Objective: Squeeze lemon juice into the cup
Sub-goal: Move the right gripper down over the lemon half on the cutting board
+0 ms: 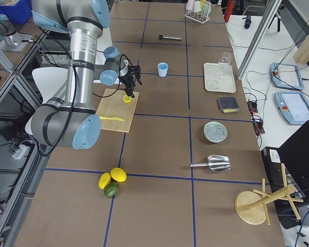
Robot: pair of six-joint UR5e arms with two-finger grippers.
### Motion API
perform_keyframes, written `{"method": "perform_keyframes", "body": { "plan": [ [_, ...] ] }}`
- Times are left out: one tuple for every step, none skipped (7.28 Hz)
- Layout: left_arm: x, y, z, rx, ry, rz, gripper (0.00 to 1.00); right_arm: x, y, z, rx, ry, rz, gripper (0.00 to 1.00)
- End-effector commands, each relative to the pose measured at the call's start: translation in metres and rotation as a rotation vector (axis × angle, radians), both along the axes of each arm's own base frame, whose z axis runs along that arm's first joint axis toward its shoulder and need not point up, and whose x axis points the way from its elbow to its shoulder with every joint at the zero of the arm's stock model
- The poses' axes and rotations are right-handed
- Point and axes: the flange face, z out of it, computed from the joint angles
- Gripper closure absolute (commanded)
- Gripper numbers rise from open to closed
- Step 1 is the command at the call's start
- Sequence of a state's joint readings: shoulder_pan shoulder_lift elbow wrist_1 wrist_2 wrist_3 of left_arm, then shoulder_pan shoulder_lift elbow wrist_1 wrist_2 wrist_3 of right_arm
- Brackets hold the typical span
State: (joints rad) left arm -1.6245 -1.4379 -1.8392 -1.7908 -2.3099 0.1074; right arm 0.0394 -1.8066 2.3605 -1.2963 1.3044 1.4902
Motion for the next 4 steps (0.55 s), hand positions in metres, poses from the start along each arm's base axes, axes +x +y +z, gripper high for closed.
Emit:
{"method": "perform_keyframes", "body": {
  "plan": [
    [0.0,0.0,0.0,0.005,0.0,0.0,0.0,-0.031,0.032,0.015,-0.041,-0.011,0.038,0.0],
    [0.0,0.0,0.0,0.005,0.0,0.0,0.0,-0.048,0.035,0.016,-0.029,-0.021,0.055,0.0],
    [0.0,0.0,-0.001,0.007,0.0,0.001,0.0,-0.062,0.038,0.012,-0.026,-0.034,0.054,0.0],
    [0.0,0.0,-0.002,0.023,-0.001,0.0,0.0,-0.064,0.039,0.013,-0.017,-0.03,0.058,0.0]
  ]
}}
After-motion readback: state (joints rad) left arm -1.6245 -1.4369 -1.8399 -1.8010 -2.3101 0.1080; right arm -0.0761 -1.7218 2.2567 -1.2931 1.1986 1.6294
